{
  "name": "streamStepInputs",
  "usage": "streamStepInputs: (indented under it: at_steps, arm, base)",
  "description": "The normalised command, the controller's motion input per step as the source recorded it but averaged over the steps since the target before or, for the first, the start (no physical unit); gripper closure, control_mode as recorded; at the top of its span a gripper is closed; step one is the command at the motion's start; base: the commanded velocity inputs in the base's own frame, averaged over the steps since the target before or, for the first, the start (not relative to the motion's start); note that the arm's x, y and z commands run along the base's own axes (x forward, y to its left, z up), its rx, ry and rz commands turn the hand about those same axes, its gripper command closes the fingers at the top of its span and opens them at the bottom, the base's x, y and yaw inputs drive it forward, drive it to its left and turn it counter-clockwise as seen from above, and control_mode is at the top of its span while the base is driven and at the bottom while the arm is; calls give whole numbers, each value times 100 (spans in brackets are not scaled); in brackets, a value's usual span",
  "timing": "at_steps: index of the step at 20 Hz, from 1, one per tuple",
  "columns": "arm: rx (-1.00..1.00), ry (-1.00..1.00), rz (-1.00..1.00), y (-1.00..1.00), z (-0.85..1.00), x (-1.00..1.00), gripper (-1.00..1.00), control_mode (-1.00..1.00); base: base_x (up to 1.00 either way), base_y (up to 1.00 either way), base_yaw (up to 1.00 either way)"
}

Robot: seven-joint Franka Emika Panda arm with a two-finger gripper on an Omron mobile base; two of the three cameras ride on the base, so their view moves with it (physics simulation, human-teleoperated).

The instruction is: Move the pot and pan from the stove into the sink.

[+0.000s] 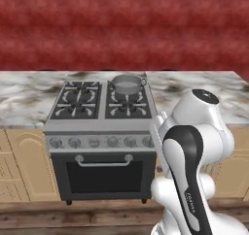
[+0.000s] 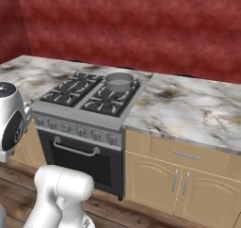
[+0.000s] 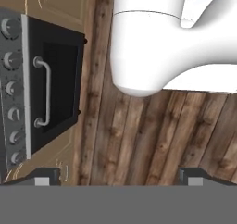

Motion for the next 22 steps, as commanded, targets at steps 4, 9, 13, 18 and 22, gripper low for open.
streamStepInputs:
  at_steps: [4,9,13,18,22]
  arm:
    - [0,0,0,0,0,0,-100,100]
    - [0,0,0,0,0,0,-100,100]
    - [0,0,0,0,0,0,-100,100]
    - [0,0,0,0,0,0,-100,100]
    - [0,0,0,0,0,0,-100,100]
  base:
    - [68,0,-3]
    - [80,0,-4]
    - [80,0,-5]
    - [75,0,-5]
    - [26,0,-2]
